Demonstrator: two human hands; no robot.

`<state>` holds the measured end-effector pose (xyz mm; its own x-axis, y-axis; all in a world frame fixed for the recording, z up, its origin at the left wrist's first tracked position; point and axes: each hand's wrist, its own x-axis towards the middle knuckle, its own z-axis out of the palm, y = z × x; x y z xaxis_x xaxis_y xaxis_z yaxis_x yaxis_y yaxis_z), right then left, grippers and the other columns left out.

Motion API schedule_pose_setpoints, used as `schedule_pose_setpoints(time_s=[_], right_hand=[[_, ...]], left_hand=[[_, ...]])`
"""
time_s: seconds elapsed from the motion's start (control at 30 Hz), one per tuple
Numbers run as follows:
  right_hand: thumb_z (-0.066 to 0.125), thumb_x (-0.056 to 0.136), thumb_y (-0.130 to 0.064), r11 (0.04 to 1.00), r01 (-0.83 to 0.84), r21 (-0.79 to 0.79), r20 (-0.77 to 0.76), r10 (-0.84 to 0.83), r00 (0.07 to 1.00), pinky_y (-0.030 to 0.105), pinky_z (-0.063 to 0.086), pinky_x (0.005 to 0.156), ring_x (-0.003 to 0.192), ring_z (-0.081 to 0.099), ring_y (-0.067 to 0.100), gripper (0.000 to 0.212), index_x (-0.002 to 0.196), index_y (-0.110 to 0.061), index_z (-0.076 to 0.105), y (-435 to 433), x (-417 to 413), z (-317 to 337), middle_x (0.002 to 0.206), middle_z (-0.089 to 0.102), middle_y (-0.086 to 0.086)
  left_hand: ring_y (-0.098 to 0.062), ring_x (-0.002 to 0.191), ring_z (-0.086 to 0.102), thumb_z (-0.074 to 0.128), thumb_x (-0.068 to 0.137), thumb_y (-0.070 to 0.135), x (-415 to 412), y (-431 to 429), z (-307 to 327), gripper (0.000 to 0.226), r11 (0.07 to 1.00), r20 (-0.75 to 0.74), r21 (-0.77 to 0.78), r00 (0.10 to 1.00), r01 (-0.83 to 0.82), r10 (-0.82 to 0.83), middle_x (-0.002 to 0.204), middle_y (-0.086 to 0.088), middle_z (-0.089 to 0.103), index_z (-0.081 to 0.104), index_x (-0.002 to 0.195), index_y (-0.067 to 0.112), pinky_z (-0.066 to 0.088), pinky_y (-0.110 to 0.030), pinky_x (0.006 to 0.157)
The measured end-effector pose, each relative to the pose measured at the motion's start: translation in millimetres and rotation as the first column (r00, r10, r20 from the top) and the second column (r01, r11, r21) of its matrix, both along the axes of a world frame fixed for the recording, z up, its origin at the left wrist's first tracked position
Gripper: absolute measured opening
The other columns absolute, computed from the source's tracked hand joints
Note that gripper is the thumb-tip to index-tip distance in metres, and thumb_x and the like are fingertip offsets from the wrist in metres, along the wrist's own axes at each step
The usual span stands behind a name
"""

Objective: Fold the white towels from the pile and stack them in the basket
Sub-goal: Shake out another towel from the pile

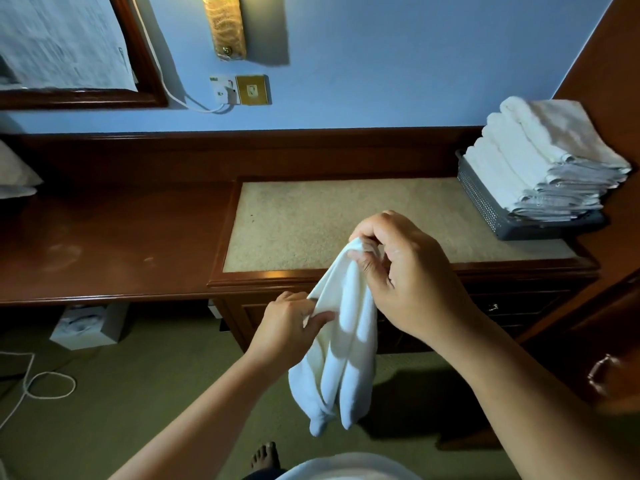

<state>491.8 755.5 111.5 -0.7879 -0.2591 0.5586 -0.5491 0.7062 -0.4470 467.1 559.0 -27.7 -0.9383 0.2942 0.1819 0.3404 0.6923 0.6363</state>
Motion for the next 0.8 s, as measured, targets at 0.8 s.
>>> schedule_pose_setpoints(time_s=[0.8], right_hand=[[0.042,0.067,-0.008,0.778,0.571,0.261,0.378,-0.627,0.681,0.030,0.038,0.062,0.072,0.056,0.037,0.014,0.065,-0.005,0.056,132.2,-120.4,-64.8,0.068,0.055,0.015]], left_hand=[[-0.020,0.105,0.059,0.053,0.090,0.061,5.4,-187.2,-92.8,0.028,0.600,0.114,-0.761,0.859,-0.248,0.498,0.100,0.010,0.069,0.070,0.098,0.039,0.033,-0.037,0.083]])
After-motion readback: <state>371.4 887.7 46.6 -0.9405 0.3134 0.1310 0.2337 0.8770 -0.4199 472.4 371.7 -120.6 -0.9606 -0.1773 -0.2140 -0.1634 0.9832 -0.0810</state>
